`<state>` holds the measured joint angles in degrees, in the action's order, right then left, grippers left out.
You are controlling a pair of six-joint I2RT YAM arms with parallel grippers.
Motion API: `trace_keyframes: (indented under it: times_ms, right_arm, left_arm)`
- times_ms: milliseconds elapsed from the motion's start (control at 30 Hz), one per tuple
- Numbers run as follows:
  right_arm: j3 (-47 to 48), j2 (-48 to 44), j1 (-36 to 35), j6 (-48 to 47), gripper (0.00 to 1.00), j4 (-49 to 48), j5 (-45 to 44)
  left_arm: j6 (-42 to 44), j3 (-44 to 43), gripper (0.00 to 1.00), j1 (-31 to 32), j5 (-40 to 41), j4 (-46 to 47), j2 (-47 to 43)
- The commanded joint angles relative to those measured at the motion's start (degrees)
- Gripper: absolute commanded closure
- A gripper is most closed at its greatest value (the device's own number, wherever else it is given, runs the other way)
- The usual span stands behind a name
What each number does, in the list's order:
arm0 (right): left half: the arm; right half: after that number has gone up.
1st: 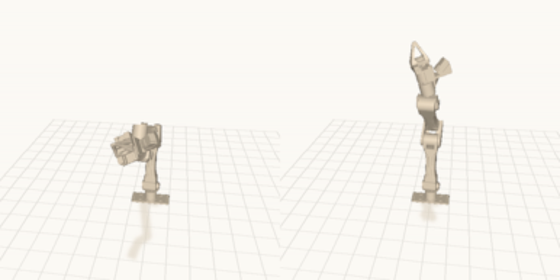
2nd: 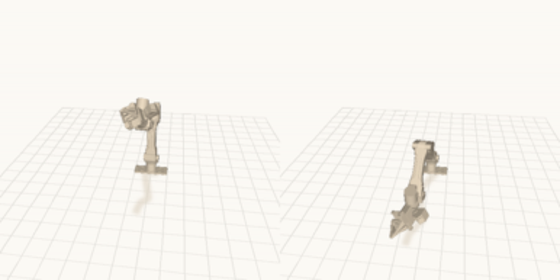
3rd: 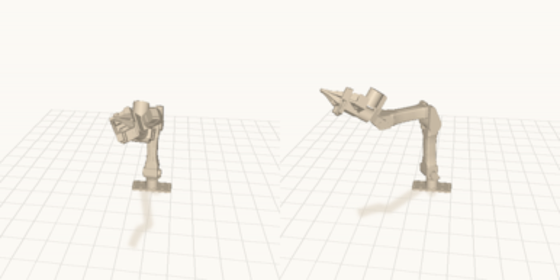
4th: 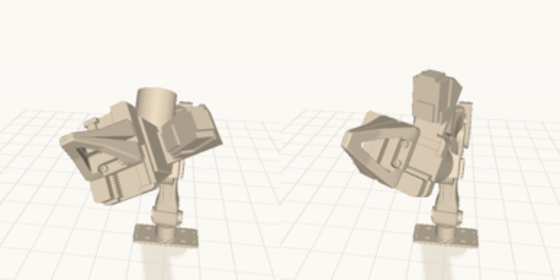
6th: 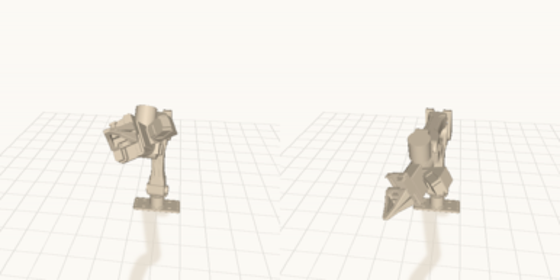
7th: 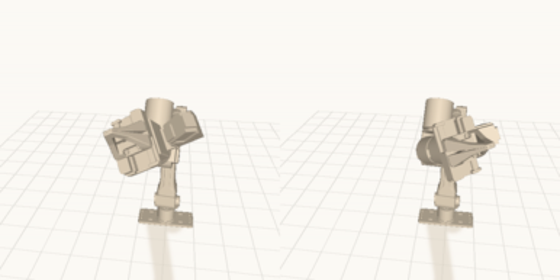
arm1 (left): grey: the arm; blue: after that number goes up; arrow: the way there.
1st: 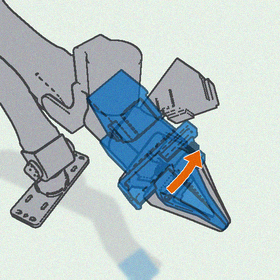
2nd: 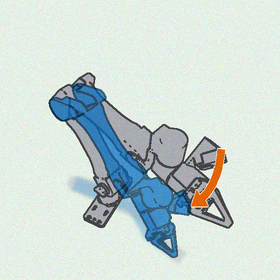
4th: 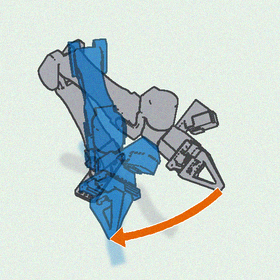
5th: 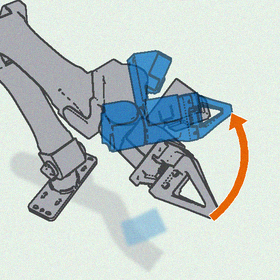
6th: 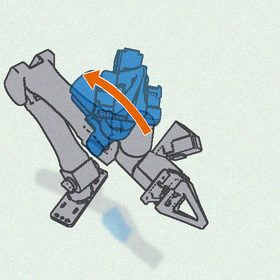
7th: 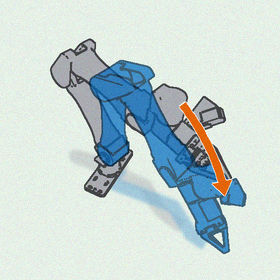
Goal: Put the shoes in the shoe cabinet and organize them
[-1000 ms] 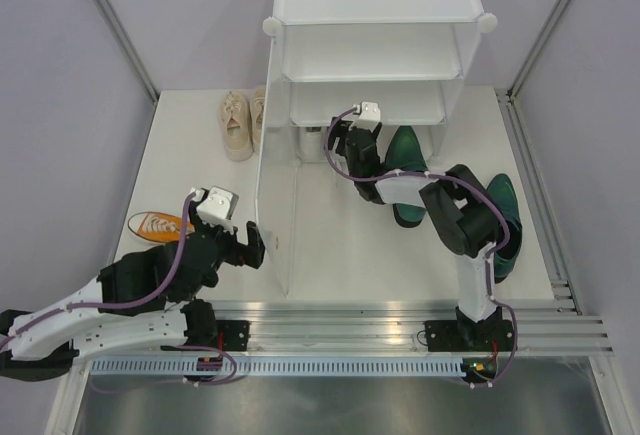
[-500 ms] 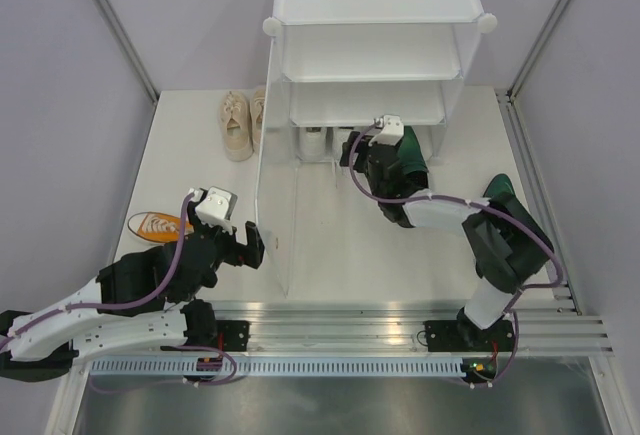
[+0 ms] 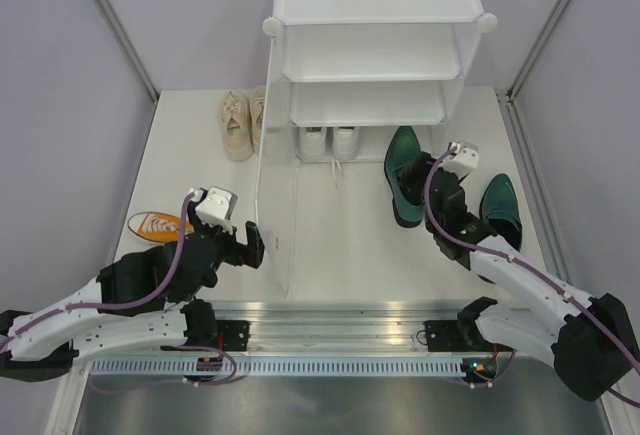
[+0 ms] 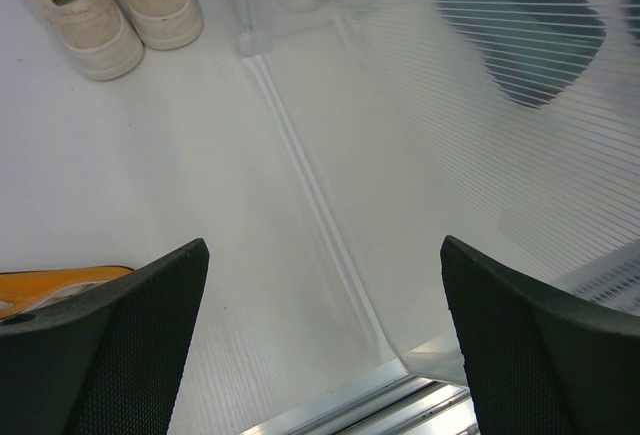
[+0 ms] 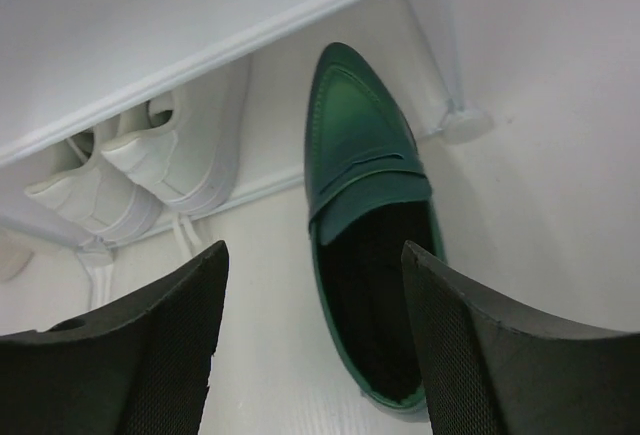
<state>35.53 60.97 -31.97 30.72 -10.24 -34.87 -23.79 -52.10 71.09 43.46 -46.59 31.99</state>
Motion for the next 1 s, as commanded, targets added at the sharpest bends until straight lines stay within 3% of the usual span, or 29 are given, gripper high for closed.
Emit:
trace_keyframes:
  times_ms: [0,300,400,533,600,633,667,967]
  right_arm:
    - [-3.61,-2.17,3.04,6.54,0.26,9.97,-0.21]
    - [-5.03,6.68,11.83,7.69,0.27,2.96,12.98]
    - [-2.93,11.69,13.24,6.64,0.36,1.71,14.83]
    - [-0.73,14.44,13.60,6.98,0.71,1.63,15.80]
    - [0.41,14.96,13.60,7.33,0.81,1.28,16.06]
    - [0.94,15.14,13.60,7.60,0.94,1.28,16.06]
    - [1.99,15.49,13.60,7.69,0.98,1.28,16.06]
    - [10.95,20.15,13.60,9.18,0.99,1.54,14.31]
  left_arm:
    - [1.82,0.33,0.00,-0.25,0.92,1.59,0.36]
    - [1.82,0.42,0.00,-0.25,0.40,1.68,0.27]
    - [1.82,0.42,0.00,-0.25,0.05,1.59,0.27]
    - [1.91,0.42,0.00,-0.16,-0.05,1.68,-0.08]
    - [1.91,0.42,0.00,-0.25,-0.13,1.68,-0.17]
    - [1.91,0.42,0.00,-0.25,-0.13,1.68,-0.26]
    - [1.91,0.42,0.00,-0.25,-0.22,1.68,-0.43]
    - [1.91,0.42,0.00,-0.25,-0.57,1.76,-0.87]
